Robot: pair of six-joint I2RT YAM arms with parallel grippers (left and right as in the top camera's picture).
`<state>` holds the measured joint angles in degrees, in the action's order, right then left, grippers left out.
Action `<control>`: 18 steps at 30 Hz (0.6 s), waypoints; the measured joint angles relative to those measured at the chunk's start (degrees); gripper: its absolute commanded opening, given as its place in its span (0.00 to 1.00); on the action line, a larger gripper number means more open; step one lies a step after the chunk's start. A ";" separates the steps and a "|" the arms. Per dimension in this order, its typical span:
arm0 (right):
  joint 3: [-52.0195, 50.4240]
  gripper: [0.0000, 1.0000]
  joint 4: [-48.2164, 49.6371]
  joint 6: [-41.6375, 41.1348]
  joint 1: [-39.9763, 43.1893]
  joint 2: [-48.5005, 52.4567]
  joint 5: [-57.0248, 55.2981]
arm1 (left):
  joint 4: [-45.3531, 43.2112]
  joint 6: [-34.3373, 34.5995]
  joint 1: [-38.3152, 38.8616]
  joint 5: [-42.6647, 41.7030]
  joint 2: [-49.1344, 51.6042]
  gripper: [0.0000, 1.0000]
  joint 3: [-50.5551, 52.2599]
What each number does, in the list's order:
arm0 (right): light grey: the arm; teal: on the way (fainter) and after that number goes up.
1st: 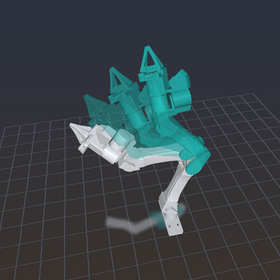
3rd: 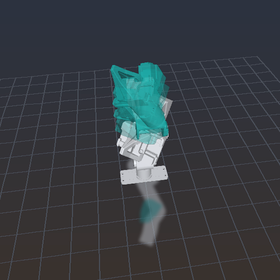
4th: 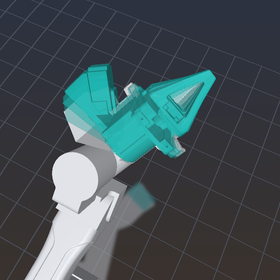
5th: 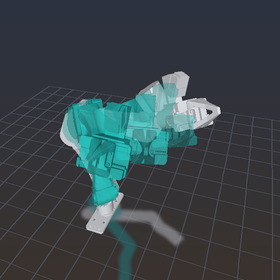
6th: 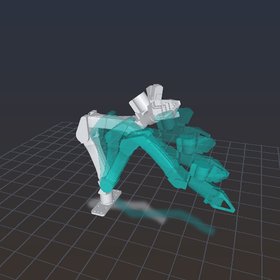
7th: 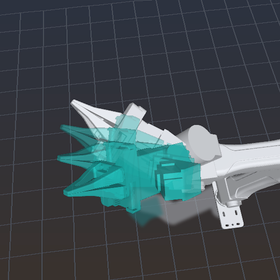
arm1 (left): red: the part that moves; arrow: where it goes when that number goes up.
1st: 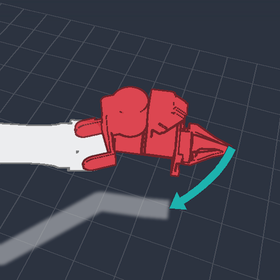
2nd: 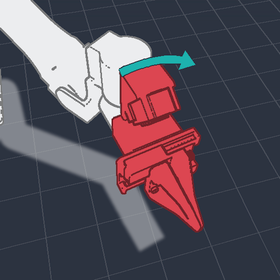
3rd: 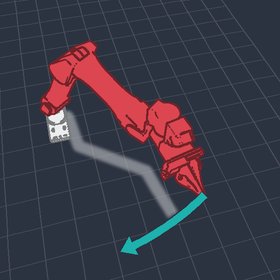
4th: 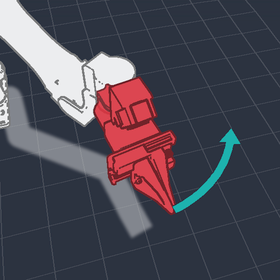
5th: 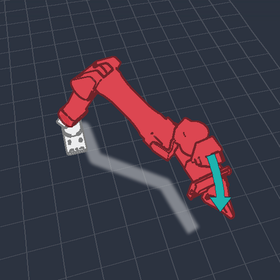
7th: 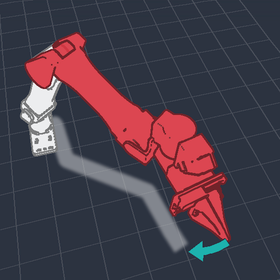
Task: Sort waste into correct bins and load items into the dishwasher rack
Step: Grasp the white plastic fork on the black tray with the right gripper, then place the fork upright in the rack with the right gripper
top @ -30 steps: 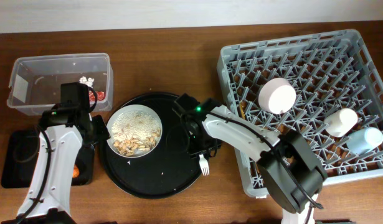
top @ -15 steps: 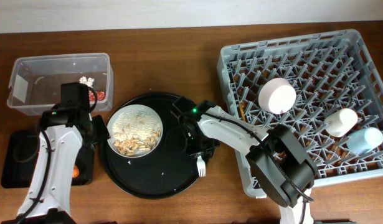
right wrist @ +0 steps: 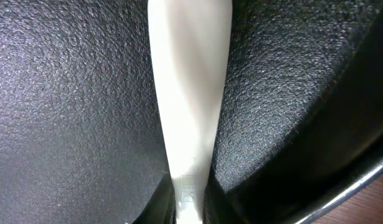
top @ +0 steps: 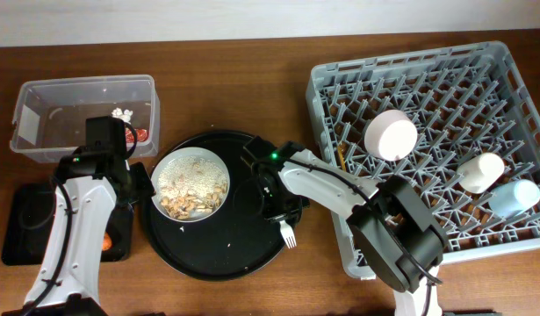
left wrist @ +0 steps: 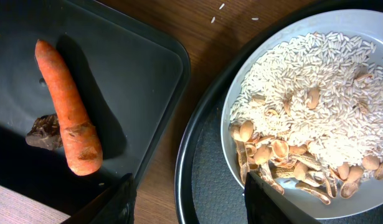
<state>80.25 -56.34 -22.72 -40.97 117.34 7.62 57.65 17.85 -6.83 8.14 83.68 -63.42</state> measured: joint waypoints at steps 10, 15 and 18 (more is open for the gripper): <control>0.76 0.09 -7.30 0.00 2.86 -14.05 -3.52 | 0.00 0.00 0.00 -0.11 0.00 0.56 0.00; 1.27 0.09 -12.22 0.72 9.60 -20.09 -7.50 | 0.00 0.00 0.00 -0.20 0.00 0.56 0.00; 1.29 0.09 -13.75 2.47 13.88 -20.24 -8.61 | 0.00 0.00 0.00 -0.20 0.00 0.56 0.00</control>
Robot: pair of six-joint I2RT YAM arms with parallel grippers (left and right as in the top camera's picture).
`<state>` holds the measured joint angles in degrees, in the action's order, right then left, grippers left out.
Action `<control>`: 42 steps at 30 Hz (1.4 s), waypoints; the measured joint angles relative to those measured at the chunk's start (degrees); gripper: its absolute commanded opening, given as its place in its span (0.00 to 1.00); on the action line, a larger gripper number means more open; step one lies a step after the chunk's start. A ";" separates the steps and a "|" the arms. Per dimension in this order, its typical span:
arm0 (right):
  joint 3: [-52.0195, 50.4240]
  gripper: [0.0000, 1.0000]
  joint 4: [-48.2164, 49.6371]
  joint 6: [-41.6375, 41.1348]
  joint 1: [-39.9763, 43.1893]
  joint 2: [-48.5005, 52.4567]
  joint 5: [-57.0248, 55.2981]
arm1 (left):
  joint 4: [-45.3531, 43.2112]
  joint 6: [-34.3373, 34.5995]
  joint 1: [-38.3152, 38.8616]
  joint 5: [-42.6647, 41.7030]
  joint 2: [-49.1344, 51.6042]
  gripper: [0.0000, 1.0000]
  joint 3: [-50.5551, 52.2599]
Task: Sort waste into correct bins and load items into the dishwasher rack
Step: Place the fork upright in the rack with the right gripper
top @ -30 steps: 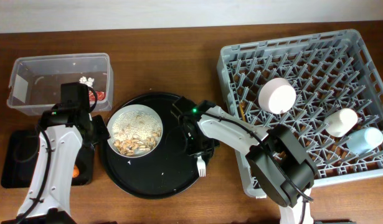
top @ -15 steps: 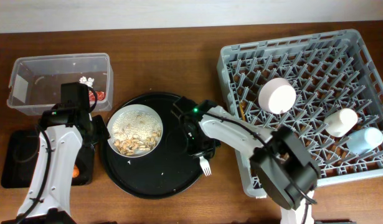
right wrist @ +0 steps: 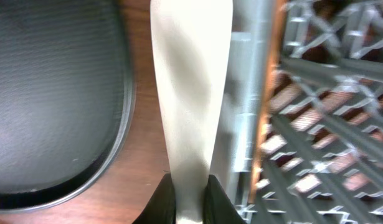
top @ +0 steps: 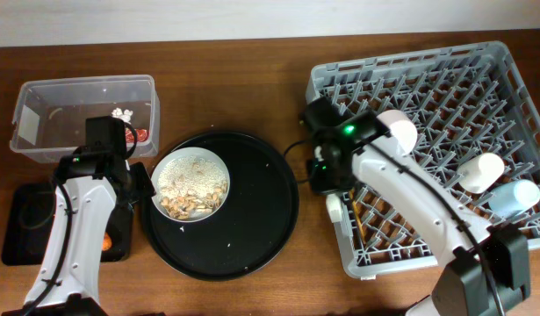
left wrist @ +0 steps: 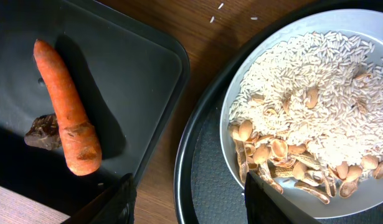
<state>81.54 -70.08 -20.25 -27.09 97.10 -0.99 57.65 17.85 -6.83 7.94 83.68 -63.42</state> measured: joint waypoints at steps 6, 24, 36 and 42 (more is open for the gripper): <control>0.00 0.10 -0.17 3.63 6.27 0.00 -0.68 | 0.00 0.00 0.00 0.00 0.00 0.56 0.00; -1.20 0.30 -0.42 11.69 8.17 0.02 -0.72 | 0.04 0.00 0.00 0.00 0.00 0.56 0.00; -1.20 0.42 -0.44 10.82 8.22 -0.09 -0.72 | -0.04 0.02 0.00 -0.85 0.00 0.61 0.00; -1.64 0.75 -0.76 9.81 13.25 -9.57 -0.09 | -0.85 -0.02 3.15 -2.99 0.00 0.63 0.00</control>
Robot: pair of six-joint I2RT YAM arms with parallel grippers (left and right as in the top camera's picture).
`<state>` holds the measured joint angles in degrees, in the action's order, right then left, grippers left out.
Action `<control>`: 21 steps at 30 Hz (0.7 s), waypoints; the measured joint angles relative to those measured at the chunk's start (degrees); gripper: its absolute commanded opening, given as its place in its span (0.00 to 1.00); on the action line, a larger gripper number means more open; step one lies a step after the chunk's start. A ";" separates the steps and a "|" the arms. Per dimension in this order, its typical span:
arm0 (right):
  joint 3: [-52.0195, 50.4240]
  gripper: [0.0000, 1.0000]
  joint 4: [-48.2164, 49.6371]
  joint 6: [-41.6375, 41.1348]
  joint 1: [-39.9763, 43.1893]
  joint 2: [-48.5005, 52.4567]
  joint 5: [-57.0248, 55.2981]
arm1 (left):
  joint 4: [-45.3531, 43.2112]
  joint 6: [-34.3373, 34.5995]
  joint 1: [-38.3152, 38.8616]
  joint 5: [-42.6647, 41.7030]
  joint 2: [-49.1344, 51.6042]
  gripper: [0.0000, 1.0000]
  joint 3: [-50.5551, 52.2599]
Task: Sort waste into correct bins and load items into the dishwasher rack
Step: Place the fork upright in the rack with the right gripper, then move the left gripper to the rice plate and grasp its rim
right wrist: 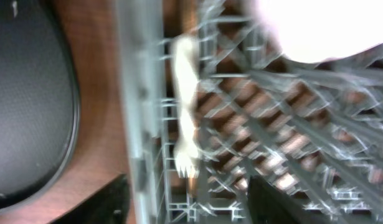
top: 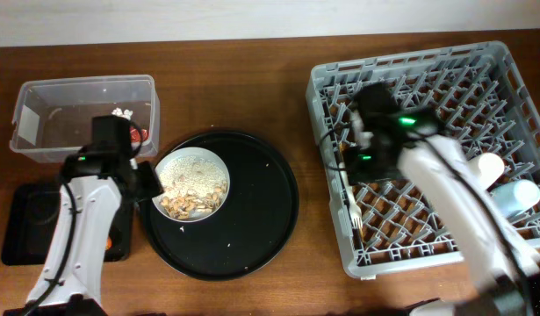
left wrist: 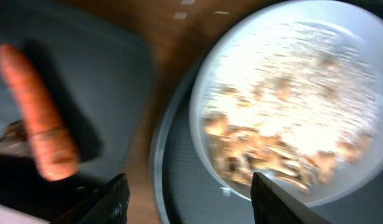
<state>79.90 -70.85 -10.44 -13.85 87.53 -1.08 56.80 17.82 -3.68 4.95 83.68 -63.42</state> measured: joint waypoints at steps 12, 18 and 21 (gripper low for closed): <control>-1.05 0.76 -6.71 0.83 15.91 -9.31 0.35 | -15.06 0.57 22.77 -2.19 0.24 0.65 0.11; -3.26 0.75 -5.95 1.27 15.91 -9.27 0.70 | -18.10 3.02 27.87 -2.21 4.96 0.65 0.15; -3.30 0.75 -5.86 1.40 15.91 -9.25 0.98 | -22.69 4.66 28.55 -2.21 8.20 0.65 0.22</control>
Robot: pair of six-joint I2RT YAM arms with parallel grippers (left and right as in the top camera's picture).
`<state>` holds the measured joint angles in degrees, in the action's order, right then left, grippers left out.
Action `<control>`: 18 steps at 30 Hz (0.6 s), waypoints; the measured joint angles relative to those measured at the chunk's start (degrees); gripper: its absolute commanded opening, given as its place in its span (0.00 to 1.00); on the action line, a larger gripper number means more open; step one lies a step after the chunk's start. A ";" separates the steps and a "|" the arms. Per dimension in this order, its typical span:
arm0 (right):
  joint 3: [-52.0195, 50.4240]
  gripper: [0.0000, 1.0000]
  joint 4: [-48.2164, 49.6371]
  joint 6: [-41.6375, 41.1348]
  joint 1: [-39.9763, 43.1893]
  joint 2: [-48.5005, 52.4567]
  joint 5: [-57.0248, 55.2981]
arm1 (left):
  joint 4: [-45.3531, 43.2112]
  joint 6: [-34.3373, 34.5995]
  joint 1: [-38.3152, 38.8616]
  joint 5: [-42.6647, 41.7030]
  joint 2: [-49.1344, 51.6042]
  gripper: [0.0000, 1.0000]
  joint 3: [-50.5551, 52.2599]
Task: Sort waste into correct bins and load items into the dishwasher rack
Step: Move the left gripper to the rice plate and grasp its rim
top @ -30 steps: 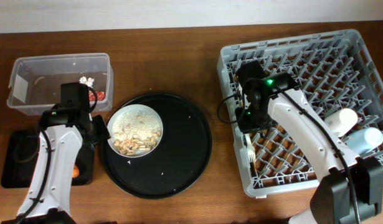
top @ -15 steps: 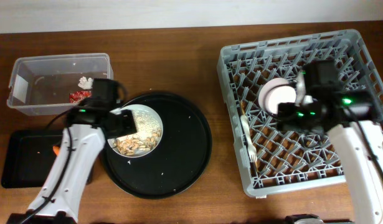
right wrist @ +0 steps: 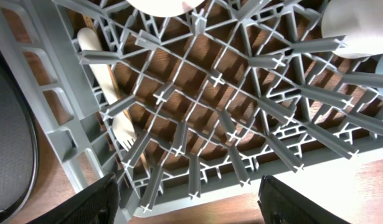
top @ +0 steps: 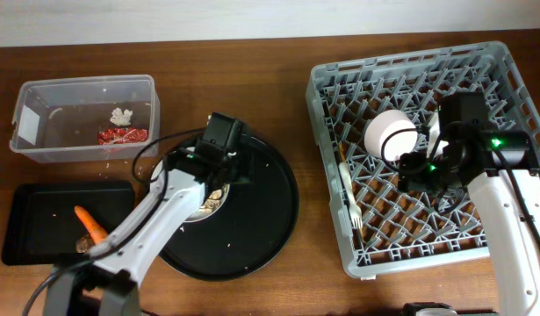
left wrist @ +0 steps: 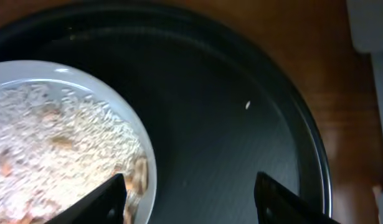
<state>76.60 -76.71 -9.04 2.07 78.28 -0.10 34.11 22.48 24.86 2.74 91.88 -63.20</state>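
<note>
The white fork (top: pixel 350 197) lies in the left part of the grey dishwasher rack (top: pixel 327 79); the right wrist view shows it (right wrist: pixel 108 102) between the rack's ribs. My right gripper (right wrist: pixel 197 208) is open over the middle of the rack (right wrist: pixel 60 134), holding nothing. A white bowl of rice and nut shells (left wrist: pixel 54 137) sits on the round black tray (left wrist: pixel 241 143). My left gripper (left wrist: pixel 194 208) is open above the bowl's right rim. From overhead the left gripper (top: pixel 215 180) hides most of the bowl.
A clear bin (top: pixel 24 118) at the back left holds a red wrapper (top: pixel 120 134) and a white scrap. The black rectangular tray (top: pixel 32 206) at the front left holds a carrot (top: pixel 90 224). A white bowl (top: pixel 391 134) stands in the rack, with cups (right wrist: pixel 359 18) at its right.
My left gripper has moved from the bowl's left side to its right rim, over the round tray. My right gripper has moved rightwards from the rack's left part to its middle. Both remain open.
My right gripper was shut on the white fork on the round tray, then held it at the rack's left edge. Later it was open with the fork lying in the rack. My left gripper stayed open beside the bowl, and now stands across it.
</note>
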 measured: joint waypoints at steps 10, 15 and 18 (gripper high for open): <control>-0.02 0.75 0.00 0.00 0.00 0.00 0.13 | -5.57 4.37 0.00 1.57 7.10 0.65 0.04; -0.02 0.75 0.02 0.04 0.00 0.00 0.13 | -8.09 5.20 0.00 2.19 8.98 0.60 0.04; -0.02 0.75 0.00 0.04 0.00 0.00 0.13 | -8.90 5.84 0.00 2.21 10.34 0.60 0.04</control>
<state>76.58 -76.71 -8.99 2.07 78.28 0.03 25.21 28.32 24.86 4.95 102.21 -63.16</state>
